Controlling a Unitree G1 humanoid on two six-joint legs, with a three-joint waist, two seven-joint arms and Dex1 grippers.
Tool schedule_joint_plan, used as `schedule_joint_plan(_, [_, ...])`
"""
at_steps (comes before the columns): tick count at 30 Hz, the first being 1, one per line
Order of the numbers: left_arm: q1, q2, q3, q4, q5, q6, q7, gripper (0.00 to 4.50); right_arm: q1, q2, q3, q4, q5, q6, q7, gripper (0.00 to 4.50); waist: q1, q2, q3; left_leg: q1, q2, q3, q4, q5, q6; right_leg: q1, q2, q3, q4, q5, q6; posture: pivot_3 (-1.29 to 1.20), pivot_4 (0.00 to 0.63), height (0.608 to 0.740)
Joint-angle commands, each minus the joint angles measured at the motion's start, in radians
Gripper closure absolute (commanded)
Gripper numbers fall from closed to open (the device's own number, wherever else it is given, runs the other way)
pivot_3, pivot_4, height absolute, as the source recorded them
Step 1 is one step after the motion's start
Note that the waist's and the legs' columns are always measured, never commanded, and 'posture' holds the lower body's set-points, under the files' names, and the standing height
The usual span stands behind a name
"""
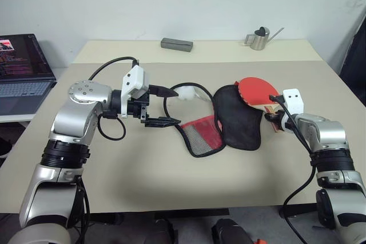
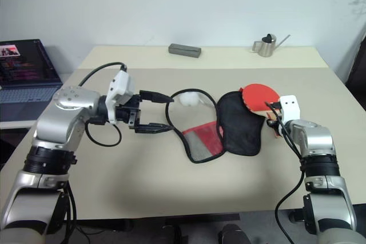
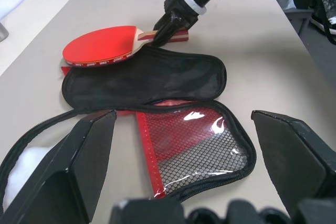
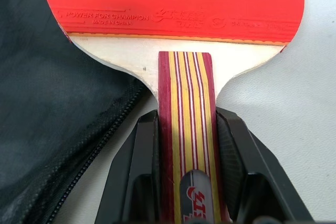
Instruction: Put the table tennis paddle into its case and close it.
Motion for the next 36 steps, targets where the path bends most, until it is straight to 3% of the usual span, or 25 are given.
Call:
schedule_joint_plan(1, [-0.012,0.013,0.021,-0.021,0.002,-0.007,0.011,0.00,-0.006,-0.010,-0.037,-0.008,-0.017,-0.012,-0.047,3.40,0.000,0.000,0.000,0.000,0.000,0.000,0.000,0.000,0.000,0.000,0.000,0.000,0.000,0.000,0.000,0.00,0.150,0.740])
schedule_joint_plan(11, [0.001,0.023,0.039,-0.009,-0.001,-0.008,0.042,0.00,-0.037,-0.059,-0.151,-0.108,0.020,0.044,-0.096,3.40,0.004,0.000,0.000,-0.001,0.000,0.000,-0.002,0.000,0.000,-0.002,0.000,0.000,-0.002,0.000,0.000,0.00,0.150,0.740])
schedule_joint_plan(16, [-0.002,0.025,0.040,0.002,-0.001,-0.015,0.050,0.00,-0.046,-0.036,-0.183,-0.287,0.071,0.187,-0.107,3.40,0.000,0.000,0.001,-0.001,0.000,0.001,-0.003,0.000,0.000,-0.002,0.000,0.000,-0.001,0.000,0.000,0.00,0.150,0.740])
schedule_joint_plan(20, [0.001,0.045,0.051,0.008,-0.008,-0.019,0.032,0.00,-0.062,0.039,-0.201,-0.486,0.129,0.368,-0.147,3.40,-0.003,0.000,0.001,-0.001,0.001,0.000,-0.003,0.000,0.000,-0.003,0.001,0.000,0.000,0.000,-0.001,0.00,0.150,0.740])
schedule_joint_plan(27, [0.005,0.091,0.067,0.037,-0.007,-0.042,-0.002,0.00,-0.095,0.245,-0.248,-0.663,0.147,0.582,-0.250,3.40,0.003,0.000,0.001,-0.003,0.000,0.000,-0.003,0.000,0.000,-0.004,-0.001,-0.001,0.000,0.000,-0.001,0.00,0.150,0.740])
schedule_joint_plan(36, [-0.005,0.091,0.073,0.060,0.002,-0.056,0.005,0.00,-0.047,0.434,-0.213,-0.722,0.092,0.598,-0.361,3.40,0.007,0.000,0.000,-0.017,0.000,-0.001,-0.001,0.001,-0.001,-0.019,0.000,-0.002,0.003,0.000,-0.001,0.00,0.150,0.740])
